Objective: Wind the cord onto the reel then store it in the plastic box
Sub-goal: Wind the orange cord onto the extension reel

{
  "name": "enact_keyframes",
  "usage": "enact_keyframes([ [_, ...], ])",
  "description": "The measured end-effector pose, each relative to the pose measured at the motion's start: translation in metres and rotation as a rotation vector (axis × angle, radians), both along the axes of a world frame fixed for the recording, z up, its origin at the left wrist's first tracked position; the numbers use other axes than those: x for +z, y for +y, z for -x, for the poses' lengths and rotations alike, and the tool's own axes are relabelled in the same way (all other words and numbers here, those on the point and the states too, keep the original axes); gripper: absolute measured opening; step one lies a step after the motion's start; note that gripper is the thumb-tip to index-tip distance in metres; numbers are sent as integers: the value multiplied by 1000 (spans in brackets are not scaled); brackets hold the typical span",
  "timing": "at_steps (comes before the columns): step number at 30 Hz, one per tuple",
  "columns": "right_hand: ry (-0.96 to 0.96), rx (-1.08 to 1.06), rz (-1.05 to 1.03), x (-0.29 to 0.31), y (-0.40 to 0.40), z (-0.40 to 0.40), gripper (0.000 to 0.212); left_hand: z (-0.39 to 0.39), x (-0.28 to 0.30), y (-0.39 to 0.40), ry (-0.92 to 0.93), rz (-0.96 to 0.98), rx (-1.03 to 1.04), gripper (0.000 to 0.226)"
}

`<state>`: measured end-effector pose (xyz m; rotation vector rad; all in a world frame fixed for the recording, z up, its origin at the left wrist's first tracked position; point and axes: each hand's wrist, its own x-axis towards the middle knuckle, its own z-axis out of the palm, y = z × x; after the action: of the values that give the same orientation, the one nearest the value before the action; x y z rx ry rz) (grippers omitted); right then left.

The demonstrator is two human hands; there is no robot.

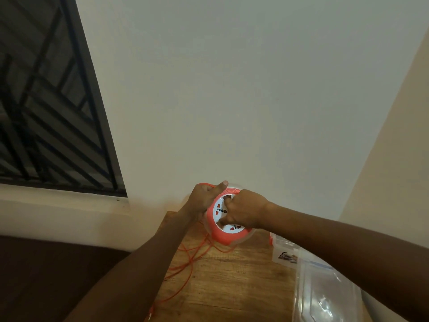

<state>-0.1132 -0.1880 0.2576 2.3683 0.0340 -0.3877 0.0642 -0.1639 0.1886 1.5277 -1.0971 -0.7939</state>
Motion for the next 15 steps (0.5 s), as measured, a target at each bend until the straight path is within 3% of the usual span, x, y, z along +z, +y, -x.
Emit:
enact_keyframes([
  [4, -197, -106, -67, -15, 4, 4, 74, 1, 5, 3, 9, -15, 3, 46],
  [8, -468, -384, -152, -34, 16, 1, 83, -1, 10, 2, 32, 2, 32, 49],
  [12, -714, -618, -394, -45, 19, -6, 77, -1, 5, 1, 35, 32, 80, 63],
  [15, -770, -684, -543, -53, 21, -5, 73, -2, 2, 3, 40, 35, 87, 58],
])
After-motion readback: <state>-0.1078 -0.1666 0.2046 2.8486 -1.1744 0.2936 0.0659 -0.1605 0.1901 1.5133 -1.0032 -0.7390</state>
